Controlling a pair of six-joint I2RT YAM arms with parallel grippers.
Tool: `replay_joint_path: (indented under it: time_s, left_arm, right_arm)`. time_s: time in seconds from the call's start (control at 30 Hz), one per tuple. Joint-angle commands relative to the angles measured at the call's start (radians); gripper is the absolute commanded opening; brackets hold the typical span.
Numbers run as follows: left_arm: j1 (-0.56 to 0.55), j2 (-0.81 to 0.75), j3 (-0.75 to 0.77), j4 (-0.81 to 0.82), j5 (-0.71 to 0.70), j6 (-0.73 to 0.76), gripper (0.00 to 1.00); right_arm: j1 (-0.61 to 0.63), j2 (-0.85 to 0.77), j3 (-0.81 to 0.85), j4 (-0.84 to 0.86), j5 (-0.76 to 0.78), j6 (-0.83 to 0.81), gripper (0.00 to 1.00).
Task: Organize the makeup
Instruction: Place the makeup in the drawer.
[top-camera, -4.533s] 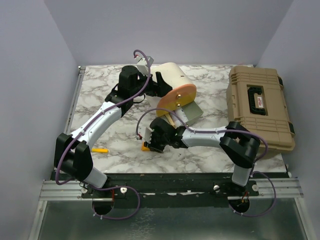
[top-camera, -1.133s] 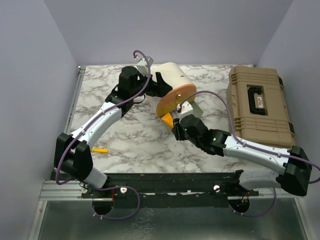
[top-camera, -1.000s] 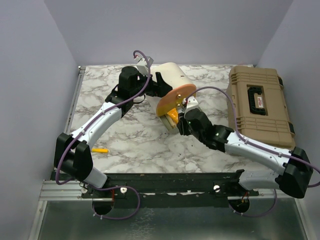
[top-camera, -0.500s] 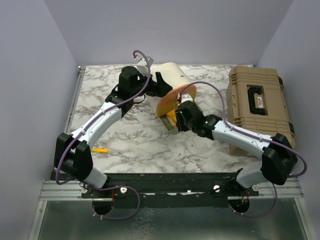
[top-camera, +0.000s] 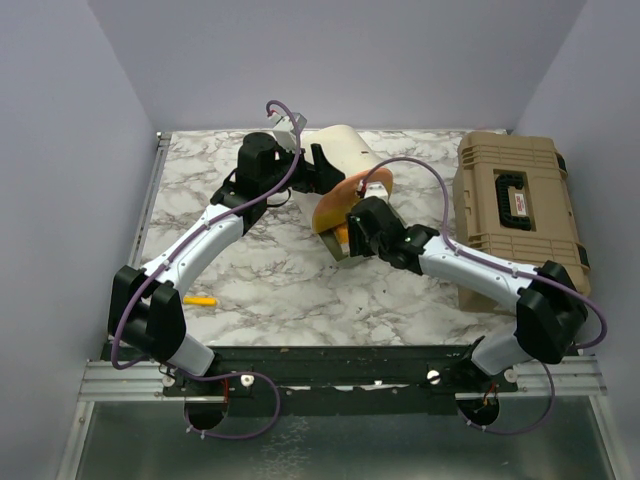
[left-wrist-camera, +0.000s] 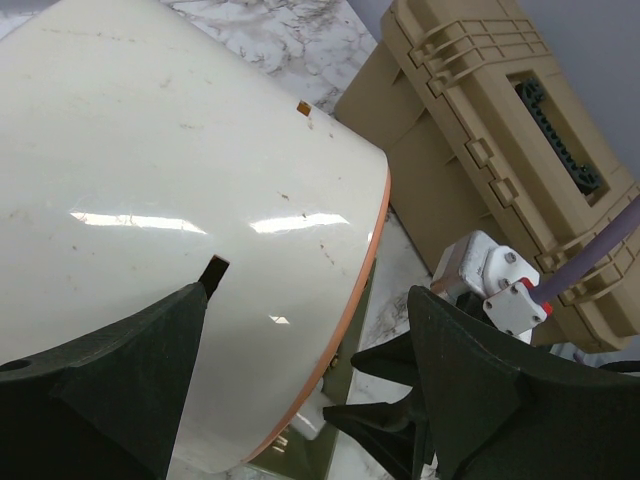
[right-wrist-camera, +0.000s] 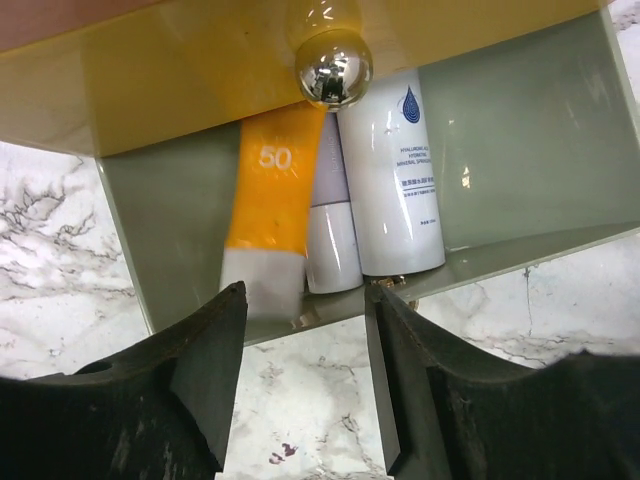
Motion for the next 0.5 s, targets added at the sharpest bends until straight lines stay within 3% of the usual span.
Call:
replay_joint_path:
  time_s: [0.0, 0.17, 0.27, 0.4, 0.47]
  left_arm:
    - [-0.003, 0.014, -0.017, -0.017, 0.010, -0.010, 0.84]
    - [-0.004, 0.015, -0.017, -0.016, 0.011, -0.008, 0.84]
    - [-0.003, 0.017, -0.017, -0.016, 0.012, -0.009, 0.84]
    - [-0.003, 0.017, -0.020, -0.015, 0.017, -0.007, 0.84]
    - [-0.003, 0.012, -0.023, -0.015, 0.014, -0.006, 0.84]
  right_arm:
    - [-0.005, 0.002, 0.016, 0.028, 0.026, 0.036, 0.56]
    - [-0.005, -0.009, 0.007, 0.027, 0.000, 0.027, 0.53]
    - [-0.005, -0.025, -0.011, 0.027, -0.032, 0.033, 0.41]
    - [-0.005, -0.143, -0.126, 0.131, -0.062, 0.089, 0.41]
    - [-0.005, -0.208, -0.191, 0.172, -0.026, 0.138, 0.47]
